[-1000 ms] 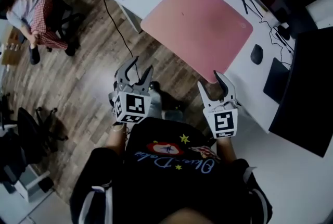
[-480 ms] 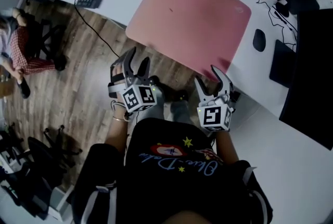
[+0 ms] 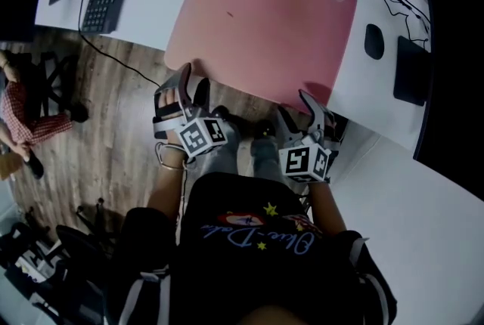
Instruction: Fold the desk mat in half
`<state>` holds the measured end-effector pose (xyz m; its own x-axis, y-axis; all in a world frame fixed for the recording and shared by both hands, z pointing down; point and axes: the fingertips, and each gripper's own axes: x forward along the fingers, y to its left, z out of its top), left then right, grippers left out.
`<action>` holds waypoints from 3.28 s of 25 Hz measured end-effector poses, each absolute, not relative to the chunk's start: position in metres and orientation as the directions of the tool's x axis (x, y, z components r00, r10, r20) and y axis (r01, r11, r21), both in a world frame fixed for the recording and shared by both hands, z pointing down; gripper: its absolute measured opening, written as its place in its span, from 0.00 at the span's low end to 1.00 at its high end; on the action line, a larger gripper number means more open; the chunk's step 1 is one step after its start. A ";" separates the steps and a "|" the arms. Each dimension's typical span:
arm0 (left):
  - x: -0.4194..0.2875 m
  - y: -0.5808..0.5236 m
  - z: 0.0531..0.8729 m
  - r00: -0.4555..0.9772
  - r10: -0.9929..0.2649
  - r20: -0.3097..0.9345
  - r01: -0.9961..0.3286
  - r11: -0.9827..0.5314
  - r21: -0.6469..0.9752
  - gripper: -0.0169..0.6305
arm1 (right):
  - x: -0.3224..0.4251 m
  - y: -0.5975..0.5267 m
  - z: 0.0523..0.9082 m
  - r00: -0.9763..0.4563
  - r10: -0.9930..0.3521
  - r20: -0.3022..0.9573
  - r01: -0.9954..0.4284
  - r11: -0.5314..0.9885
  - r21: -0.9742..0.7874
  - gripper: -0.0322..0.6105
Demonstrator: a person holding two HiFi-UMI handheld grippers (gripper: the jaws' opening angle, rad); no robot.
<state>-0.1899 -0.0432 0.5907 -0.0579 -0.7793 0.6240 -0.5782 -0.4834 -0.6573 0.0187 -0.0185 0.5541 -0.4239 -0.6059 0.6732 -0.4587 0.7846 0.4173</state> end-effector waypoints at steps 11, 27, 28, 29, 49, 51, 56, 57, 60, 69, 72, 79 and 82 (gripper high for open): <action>-0.203 -0.063 0.605 -0.091 -0.796 0.598 -0.413 -0.516 -0.750 0.45 | 0.011 -0.022 0.577 -0.320 -0.652 0.688 -0.459 0.741 0.489 0.43; -0.192 -0.075 0.550 0.115 -0.803 0.584 -0.501 -0.555 -0.664 0.07 | 0.018 -0.020 0.568 -0.221 -0.708 0.671 -0.520 0.667 0.533 0.28; -0.191 -0.076 0.546 0.127 -0.801 0.585 -0.509 -0.559 -0.654 0.07 | 0.017 -0.019 0.565 -0.222 -0.709 0.669 -0.516 0.668 0.537 0.24; -0.190 -0.078 0.542 0.138 -0.799 0.585 -0.519 -0.562 -0.645 0.07 | 0.016 -0.019 0.562 -0.225 -0.713 0.664 -0.515 0.665 0.540 0.20; -0.182 -0.165 0.491 0.142 -0.807 0.573 -0.563 -0.542 -0.624 0.07 | 0.035 -0.150 0.475 -0.302 -0.818 0.490 -0.587 0.564 0.581 0.07; -0.181 -0.183 0.488 0.133 -0.811 0.570 -0.570 -0.533 -0.626 0.07 | 0.037 -0.168 0.471 -0.311 -0.819 0.483 -0.585 0.565 0.581 0.07; -0.179 -0.223 0.488 0.104 -0.807 0.582 -0.573 -0.527 -0.628 0.07 | 0.038 -0.215 0.466 -0.335 -0.813 0.475 -0.563 0.577 0.591 0.07; -0.178 -0.230 0.489 0.098 -0.804 0.586 -0.574 -0.527 -0.627 0.07 | 0.039 -0.223 0.466 -0.339 -0.811 0.477 -0.558 0.582 0.592 0.07; -0.177 -0.249 0.493 0.077 -0.798 0.598 -0.581 -0.524 -0.624 0.07 | 0.039 -0.246 0.467 -0.353 -0.803 0.480 -0.549 0.593 0.589 0.07; -0.179 -0.293 0.506 0.015 -0.773 0.635 -0.605 -0.512 -0.610 0.07 | 0.038 -0.296 0.479 -0.388 -0.767 0.511 -0.508 0.641 0.576 0.07; -0.181 -0.304 0.511 0.001 -0.757 0.653 -0.604 -0.521 -0.603 0.07 | 0.036 -0.309 0.486 -0.392 -0.753 0.529 -0.484 0.657 0.578 0.07; -0.177 -0.332 0.530 0.019 -0.705 0.709 -0.575 -0.588 -0.570 0.07 | 0.039 -0.335 0.501 -0.356 -0.734 0.578 -0.484 0.674 0.558 0.07; -0.174 -0.345 0.539 0.037 -0.673 0.739 -0.573 -0.620 -0.536 0.07 | 0.041 -0.345 0.509 -0.335 -0.723 0.604 -0.477 0.683 0.553 0.07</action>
